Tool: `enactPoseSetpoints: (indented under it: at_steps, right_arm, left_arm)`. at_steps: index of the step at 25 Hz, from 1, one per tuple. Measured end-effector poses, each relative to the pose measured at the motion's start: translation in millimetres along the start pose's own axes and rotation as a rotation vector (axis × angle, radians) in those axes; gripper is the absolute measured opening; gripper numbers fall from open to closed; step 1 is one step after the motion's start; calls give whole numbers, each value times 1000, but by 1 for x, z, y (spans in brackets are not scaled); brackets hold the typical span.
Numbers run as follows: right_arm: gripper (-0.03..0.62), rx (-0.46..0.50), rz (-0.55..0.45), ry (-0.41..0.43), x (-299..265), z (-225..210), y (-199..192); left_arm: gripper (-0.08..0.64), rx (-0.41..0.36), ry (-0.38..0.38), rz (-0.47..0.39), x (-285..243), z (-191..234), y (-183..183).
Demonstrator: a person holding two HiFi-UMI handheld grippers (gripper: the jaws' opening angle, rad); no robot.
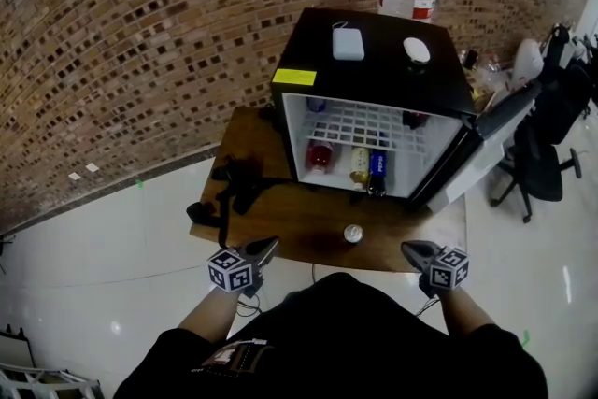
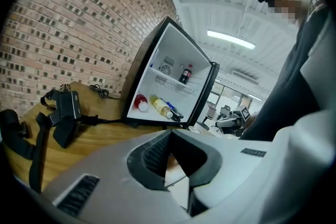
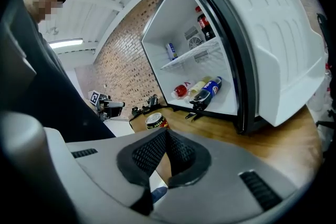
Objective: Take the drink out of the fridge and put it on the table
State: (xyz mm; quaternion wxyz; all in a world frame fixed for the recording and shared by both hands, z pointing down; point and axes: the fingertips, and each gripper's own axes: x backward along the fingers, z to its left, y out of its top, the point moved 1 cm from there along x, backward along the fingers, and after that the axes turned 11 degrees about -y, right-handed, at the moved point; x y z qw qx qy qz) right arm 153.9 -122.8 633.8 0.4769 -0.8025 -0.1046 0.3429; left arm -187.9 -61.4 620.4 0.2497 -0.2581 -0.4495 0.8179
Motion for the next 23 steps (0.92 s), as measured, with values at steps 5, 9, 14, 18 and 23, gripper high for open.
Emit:
enactPoseSetpoints:
  at_steps: [5, 9, 14, 18, 23]
  right_arm:
    - [-8, 2, 6, -13, 6, -4, -1]
    - [-8, 3, 0, -25, 12, -8, 3]
    - [-8, 7, -13, -34, 15, -12, 6]
    - [-8, 8, -20, -33, 15, -11, 7]
    - [-8, 12, -26, -27, 13, -10, 9]
  left_arm:
    - [-8, -3, -22, 9, -11, -3, -2]
    - [-9, -9, -41, 16, -19, -5, 1]
    - [-8, -30, -59, 24, -25, -7, 5]
    - [-8, -36, -71, 25, -28, -9, 7]
    - [-8, -40, -84, 19, -31, -10, 8]
